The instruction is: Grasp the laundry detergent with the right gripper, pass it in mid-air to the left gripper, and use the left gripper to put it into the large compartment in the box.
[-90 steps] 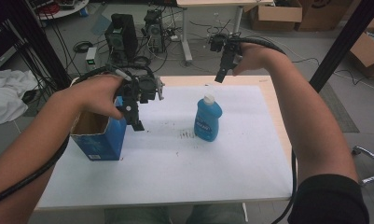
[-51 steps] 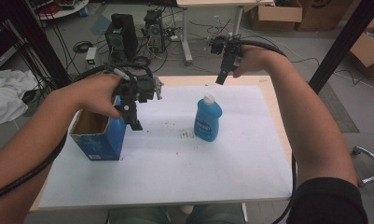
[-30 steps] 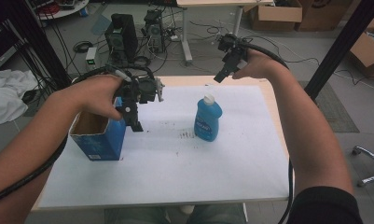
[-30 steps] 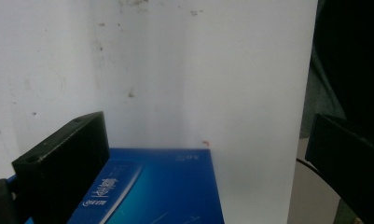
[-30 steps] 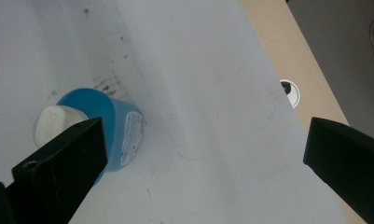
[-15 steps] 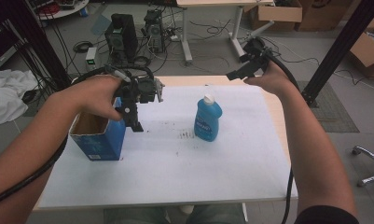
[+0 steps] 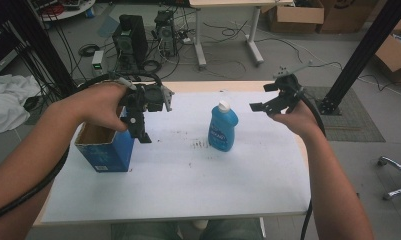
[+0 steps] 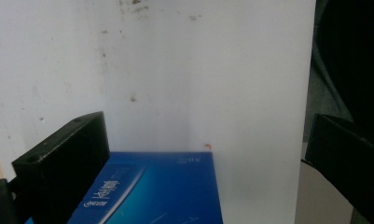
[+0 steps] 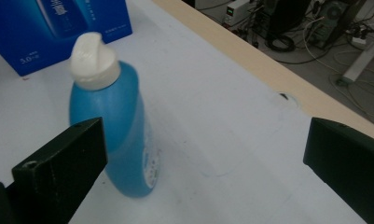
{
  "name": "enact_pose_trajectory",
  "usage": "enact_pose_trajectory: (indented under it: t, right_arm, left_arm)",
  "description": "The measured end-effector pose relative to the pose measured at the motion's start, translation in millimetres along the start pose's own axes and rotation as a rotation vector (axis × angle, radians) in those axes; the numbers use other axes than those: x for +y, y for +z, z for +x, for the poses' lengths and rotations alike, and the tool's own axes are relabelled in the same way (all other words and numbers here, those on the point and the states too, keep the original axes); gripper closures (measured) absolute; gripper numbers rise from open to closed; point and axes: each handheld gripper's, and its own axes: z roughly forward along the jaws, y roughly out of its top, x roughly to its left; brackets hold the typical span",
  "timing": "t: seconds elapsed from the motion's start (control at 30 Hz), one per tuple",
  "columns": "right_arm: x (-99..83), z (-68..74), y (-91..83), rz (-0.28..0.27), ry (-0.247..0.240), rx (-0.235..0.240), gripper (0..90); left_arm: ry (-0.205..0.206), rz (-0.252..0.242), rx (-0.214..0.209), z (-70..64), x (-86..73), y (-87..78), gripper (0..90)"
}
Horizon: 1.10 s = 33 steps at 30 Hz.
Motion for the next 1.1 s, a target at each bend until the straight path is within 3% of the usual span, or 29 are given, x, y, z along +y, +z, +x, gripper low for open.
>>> enact_pose_trajectory:
  t: [0.4,0.57,0.73,0.87,1.1]
  right_arm:
    - [-59.8,45.6,9.4,-0.096,0.016,0.024,0.0]
    - [-80.8,60.4,28.4,-0.108,0.027,0.022,0.0]
    - [-88.5,65.6,44.7,-0.135,0.041,0.030,0.0]
    - [-93.5,67.5,67.4,-0.159,0.063,0.031,0.0]
    - [-100.7,69.4,92.6,-0.159,0.078,0.031,0.0]
  left_arm:
    - [-0.002,-0.014,0.007,-2.9,-3.0,-1.7,0.1]
    - [-0.004,-0.016,0.010,-3.0,-2.0,-1.7,0.1]
    - [0.008,-0.006,0.008,-4.6,2.1,-0.8,0.1]
    - [0.010,-0.007,0.015,-5.5,3.4,-2.3,0.1]
    - [0.011,-0.009,0.009,-7.1,3.0,-0.6,0.1]
